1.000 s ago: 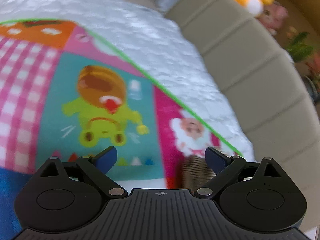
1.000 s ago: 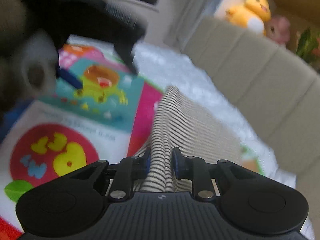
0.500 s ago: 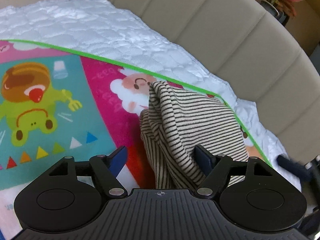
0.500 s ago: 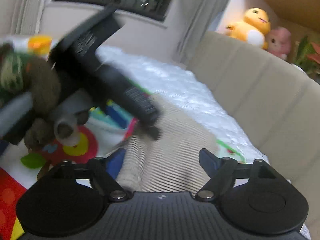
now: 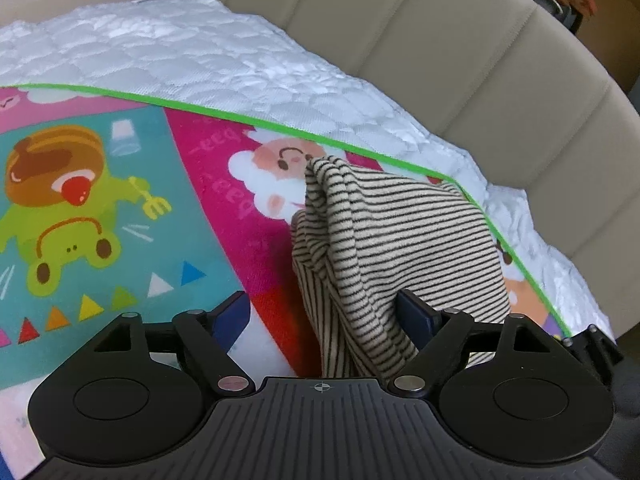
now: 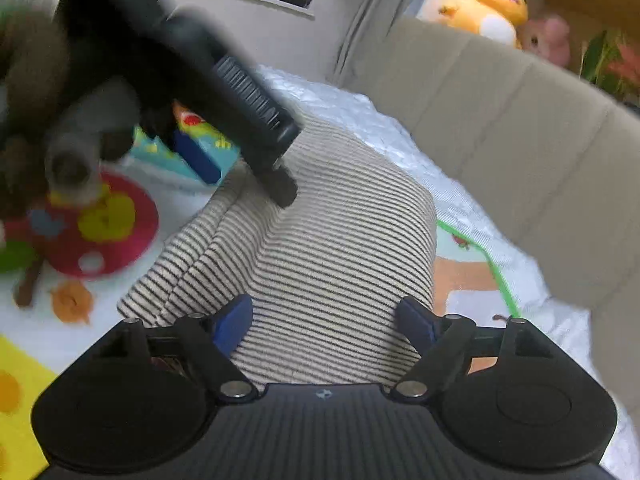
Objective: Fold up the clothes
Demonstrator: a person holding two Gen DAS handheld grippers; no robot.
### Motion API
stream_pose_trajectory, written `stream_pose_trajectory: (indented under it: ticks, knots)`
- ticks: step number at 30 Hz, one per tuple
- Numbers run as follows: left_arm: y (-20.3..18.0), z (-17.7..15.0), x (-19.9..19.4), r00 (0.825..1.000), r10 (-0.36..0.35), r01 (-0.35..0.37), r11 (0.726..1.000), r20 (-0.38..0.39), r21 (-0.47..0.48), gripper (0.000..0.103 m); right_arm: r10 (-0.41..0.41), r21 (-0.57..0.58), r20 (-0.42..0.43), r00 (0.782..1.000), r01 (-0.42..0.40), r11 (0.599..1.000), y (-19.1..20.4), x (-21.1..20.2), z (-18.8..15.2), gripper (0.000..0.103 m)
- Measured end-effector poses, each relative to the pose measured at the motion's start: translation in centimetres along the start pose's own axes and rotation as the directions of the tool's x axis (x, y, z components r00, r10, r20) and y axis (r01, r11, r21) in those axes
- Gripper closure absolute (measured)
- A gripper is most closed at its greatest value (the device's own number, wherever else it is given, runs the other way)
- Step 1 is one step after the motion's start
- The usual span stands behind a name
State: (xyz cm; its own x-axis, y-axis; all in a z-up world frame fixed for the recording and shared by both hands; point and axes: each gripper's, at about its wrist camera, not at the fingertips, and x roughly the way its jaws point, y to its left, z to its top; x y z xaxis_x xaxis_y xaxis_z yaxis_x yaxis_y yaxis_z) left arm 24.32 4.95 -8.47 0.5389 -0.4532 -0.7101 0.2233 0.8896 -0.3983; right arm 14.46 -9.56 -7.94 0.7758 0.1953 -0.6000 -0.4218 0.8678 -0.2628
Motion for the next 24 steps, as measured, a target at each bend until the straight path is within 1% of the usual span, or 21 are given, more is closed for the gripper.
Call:
stream_pose_trajectory:
  ticks: [3, 6, 8, 9, 11, 12, 13, 15, 17, 19, 21, 22, 23, 24]
  knots:
    - [0.1, 0.0, 0.1, 1.0, 0.001, -0.001, 1.0, 0.001, -0.003, 0.017, 0.032, 0.173, 0.051, 0.998, -0.041, 0.984, -3.9, -1.2, 1.8, 0.021]
    - [0.2, -0.1, 0.1, 1.0, 0.001, -0.001, 1.0, 0.002, -0.006, 0.017, 0.042, 0.293, 0.071, 0.997, -0.061, 0.954, -7.5, -0.3, 4.1, 0.021]
    - [0.2, -0.1, 0.2, 1.0, 0.002, -0.002, 1.0, 0.002, -0.007, 0.016, 0.026, 0.312, 0.064, 0.998, -0.045, 0.949, -8.6, 1.5, 5.3, 0.021]
    - [0.2, -0.1, 0.2, 1.0, 0.004, -0.004, 1.0, 0.004, -0.004, 0.016, -0.005, 0.302, 0.055, 0.998, -0.011, 0.953, -8.8, 2.3, 5.5, 0.021]
    - [0.2, -0.2, 0.3, 1.0, 0.01, -0.011, 1.0, 0.008, 0.001, 0.016, -0.05, 0.277, -0.004, 0.999, 0.049, 0.96, -8.9, 4.7, 6.4, 0.021]
    - [0.3, -0.2, 0.4, 1.0, 0.015, -0.015, 1.0, 0.014, 0.004, 0.015, -0.06, 0.275, -0.038, 0.997, 0.068, 0.959, -8.9, 6.1, 6.2, 0.019]
    - [0.3, -0.2, 0.5, 1.0, 0.019, -0.019, 1.0, 0.019, 0.005, 0.015, -0.072, 0.278, -0.069, 0.995, 0.089, 0.956, -9.1, 7.3, 5.8, 0.011]
    - [0.3, -0.2, 0.8, 0.999, 0.029, -0.029, 1.0, 0.024, 0.004, 0.01, -0.072, 0.328, -0.095, 0.993, 0.1, 0.939, -9.8, 8.6, 5.2, 0.006]
    - [0.4, -0.1, 0.9, 0.999, 0.038, -0.038, 0.999, 0.028, 0.009, 0.007, -0.042, 0.399, -0.092, 0.995, 0.075, 0.914, -10.6, 8.2, 4.9, 0.006]
    - [0.2, 0.0, 0.6, 0.999, 0.037, -0.038, 0.999, 0.032, 0.013, 0.007, -0.007, 0.466, -0.07, 0.997, 0.039, 0.884, -11.4, 7.8, 4.5, 0.006]
    - [0.0, 0.2, 0.1, 0.999, 0.031, -0.032, 0.999, 0.039, 0.018, 0.008, 0.044, 0.545, -0.05, 0.998, -0.01, 0.838, -11.8, 6.3, 3.3, 0.006]
    - [-0.2, 0.3, -0.2, 0.999, 0.028, -0.029, 0.999, 0.042, 0.021, 0.008, 0.063, 0.567, -0.045, 0.997, -0.026, 0.823, -11.8, 5.6, 2.6, 0.006]
    - [-0.3, 0.4, -0.4, 0.999, 0.018, -0.019, 1.0, 0.043, 0.019, 0.01, 0.077, 0.579, -0.044, 0.996, -0.038, 0.815, -11.8, 5.1, 1.9, 0.006]
    - [-0.2, 0.5, -0.6, 0.999, -0.018, 0.018, 1.0, 0.033, 0.003, 0.01, 0.091, 0.59, -0.042, 0.995, -0.049, 0.806, -11.7, 4.6, 1.2, 0.006]
